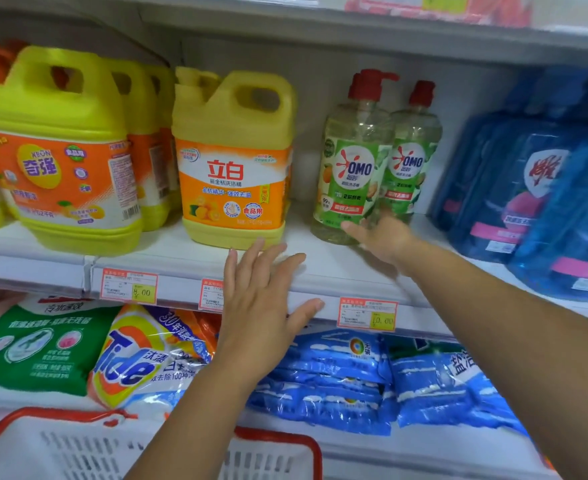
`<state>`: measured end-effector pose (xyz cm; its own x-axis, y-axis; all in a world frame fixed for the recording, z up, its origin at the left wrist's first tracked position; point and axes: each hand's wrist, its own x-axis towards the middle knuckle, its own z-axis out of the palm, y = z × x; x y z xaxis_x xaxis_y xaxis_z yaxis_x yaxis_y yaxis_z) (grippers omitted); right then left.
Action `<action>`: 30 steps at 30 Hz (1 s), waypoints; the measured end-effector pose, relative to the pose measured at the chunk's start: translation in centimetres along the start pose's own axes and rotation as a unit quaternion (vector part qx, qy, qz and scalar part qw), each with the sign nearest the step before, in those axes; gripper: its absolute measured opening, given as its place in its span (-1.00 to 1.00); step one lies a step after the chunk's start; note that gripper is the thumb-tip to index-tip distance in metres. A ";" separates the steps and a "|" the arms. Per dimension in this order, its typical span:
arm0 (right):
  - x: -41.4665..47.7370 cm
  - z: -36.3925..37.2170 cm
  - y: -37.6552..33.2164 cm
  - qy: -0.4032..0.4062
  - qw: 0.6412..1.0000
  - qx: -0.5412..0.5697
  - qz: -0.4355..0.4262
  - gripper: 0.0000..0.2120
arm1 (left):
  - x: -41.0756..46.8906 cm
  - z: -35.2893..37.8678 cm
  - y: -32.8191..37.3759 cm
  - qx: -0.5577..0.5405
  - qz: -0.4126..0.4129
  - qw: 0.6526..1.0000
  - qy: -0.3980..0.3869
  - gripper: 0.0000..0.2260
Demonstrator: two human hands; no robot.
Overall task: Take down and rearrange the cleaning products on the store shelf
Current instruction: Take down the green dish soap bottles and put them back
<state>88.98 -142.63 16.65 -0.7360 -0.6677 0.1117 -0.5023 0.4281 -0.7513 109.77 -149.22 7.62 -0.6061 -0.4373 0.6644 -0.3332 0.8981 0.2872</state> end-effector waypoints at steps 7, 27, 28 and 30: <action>-13.1 -5.6 2.6 0.228 0.926 0.193 -0.230 -0.82 | -4.7 1.9 4.7 -0.056 0.125 0.990 -0.031 -0.59; -29.9 -1.8 28.4 -0.241 0.954 -0.046 0.173 -0.18 | -17.8 5.5 4.5 -0.010 0.130 0.912 -0.389 -0.43; -30.5 -1.0 28.9 -0.224 0.958 -0.018 0.176 -0.15 | -17.7 5.6 4.6 -0.002 0.133 0.909 -0.395 -0.38; -31.1 0.3 29.1 -0.175 0.969 -0.039 0.171 -0.22 | -17.4 5.6 4.9 0.005 0.129 0.902 -0.413 -0.29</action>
<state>97.37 -109.61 -8.87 -0.6730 -0.6384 -0.3735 -0.2984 0.6964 -0.6527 114.67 -137.46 -6.40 -0.9940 -0.1038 -0.0332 -0.1082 0.9764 0.1868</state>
